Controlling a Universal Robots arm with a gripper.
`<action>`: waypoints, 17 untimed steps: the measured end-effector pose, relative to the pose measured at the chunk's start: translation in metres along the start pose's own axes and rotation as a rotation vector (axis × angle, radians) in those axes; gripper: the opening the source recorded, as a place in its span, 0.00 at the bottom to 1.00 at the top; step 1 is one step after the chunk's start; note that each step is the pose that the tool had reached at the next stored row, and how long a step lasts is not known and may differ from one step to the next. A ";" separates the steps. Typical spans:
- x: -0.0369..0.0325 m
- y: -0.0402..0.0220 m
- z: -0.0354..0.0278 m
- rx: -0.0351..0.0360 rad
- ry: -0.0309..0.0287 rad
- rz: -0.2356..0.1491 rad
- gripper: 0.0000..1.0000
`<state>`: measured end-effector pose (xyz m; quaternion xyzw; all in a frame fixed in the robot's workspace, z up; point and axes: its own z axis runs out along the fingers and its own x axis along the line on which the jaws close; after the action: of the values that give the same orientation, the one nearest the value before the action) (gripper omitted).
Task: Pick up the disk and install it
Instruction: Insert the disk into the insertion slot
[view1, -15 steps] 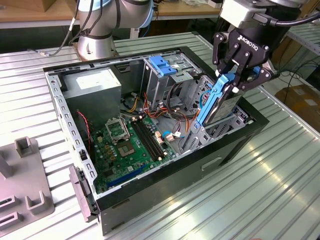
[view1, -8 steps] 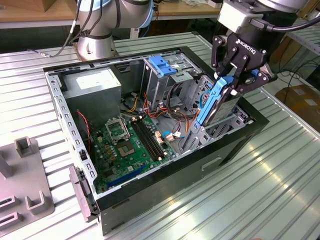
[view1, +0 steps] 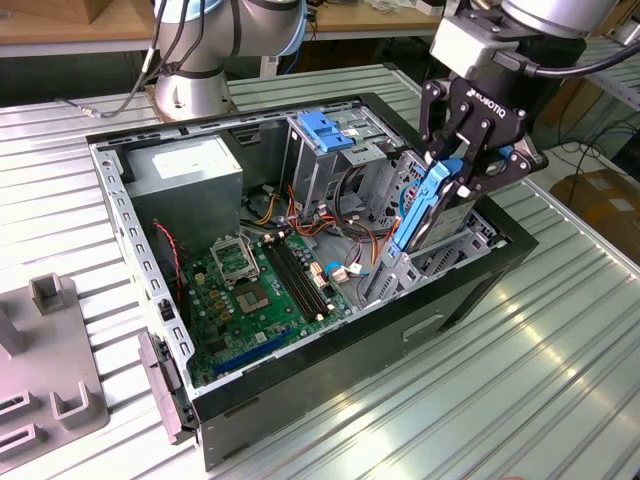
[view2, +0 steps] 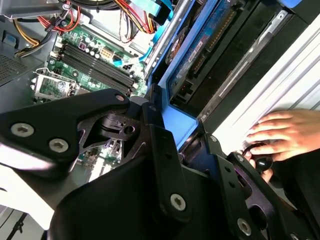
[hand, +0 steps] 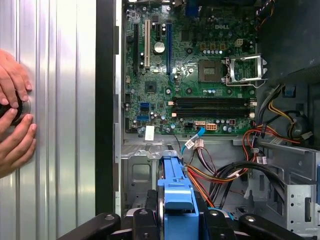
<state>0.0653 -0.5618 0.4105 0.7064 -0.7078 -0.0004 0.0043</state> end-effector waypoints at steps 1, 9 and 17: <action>0.0000 0.0000 0.0010 0.0000 0.0000 0.000 0.37; 0.0000 -0.0001 0.0091 0.0000 0.0000 0.000 0.37; -0.0001 -0.0001 0.0175 0.0000 0.0000 0.000 0.37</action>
<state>0.0654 -0.5618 0.3930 0.7064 -0.7078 -0.0004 0.0043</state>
